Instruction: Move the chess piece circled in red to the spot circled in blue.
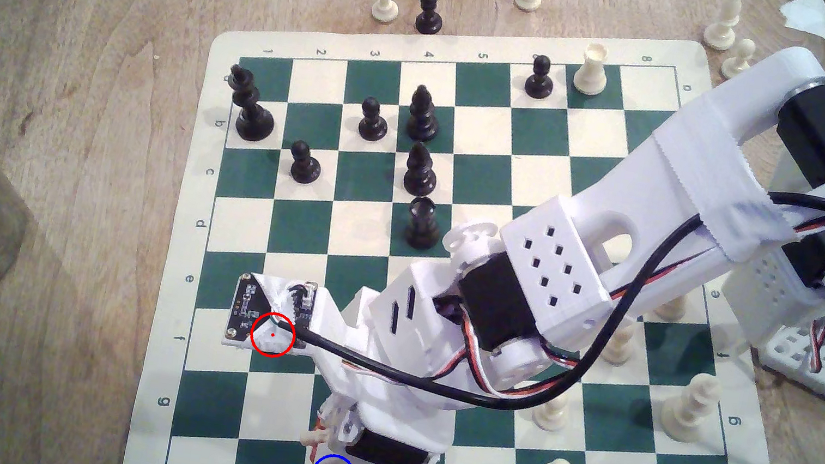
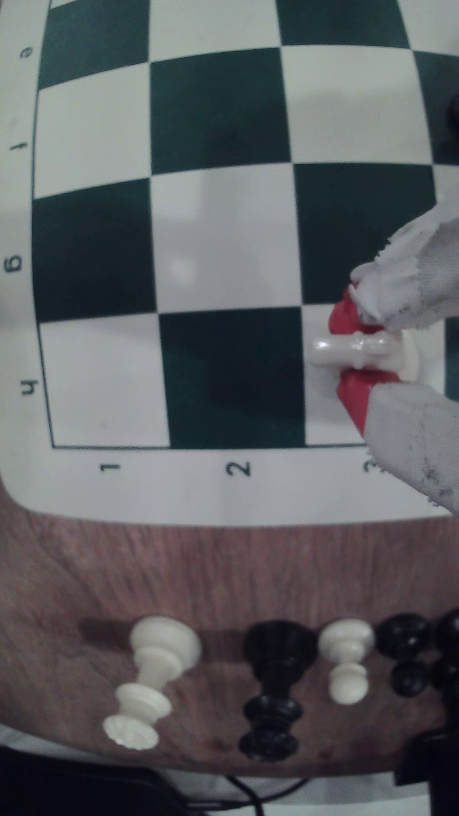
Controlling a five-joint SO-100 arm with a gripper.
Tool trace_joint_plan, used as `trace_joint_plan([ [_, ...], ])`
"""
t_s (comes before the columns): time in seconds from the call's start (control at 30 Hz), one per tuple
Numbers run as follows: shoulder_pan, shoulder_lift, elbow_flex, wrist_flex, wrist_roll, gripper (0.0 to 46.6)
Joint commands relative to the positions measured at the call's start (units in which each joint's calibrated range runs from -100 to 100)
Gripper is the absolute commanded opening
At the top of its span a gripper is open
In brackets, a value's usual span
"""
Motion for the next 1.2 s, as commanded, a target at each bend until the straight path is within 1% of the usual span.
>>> trace_joint_plan([
  [0.0,-0.64,-1.42,-4.22,-0.64,-0.24,0.1],
  [0.13,-0.87,-1.42,-4.22,0.27,-0.05,0.1],
  [0.2,-0.95,-1.42,-4.22,0.84,0.05,1.1],
  [0.23,-0.95,-1.33,-4.22,1.49,0.15,4.3],
  [0.37,-1.03,-1.25,-4.31,2.56,0.29,12.3],
  [0.53,-1.03,-1.42,-3.76,3.13,0.29,16.1],
  [0.73,-1.73,-3.37,-3.76,7.23,0.49,17.9],
  [0.9,-2.36,-9.91,-3.40,12.96,0.49,18.2],
  [1.03,-3.61,-16.95,-2.77,17.46,0.49,18.1],
  [1.07,-3.69,-20.69,-1.68,19.27,0.54,18.0],
  [1.17,-3.06,-27.99,0.50,22.79,1.37,18.1],
])
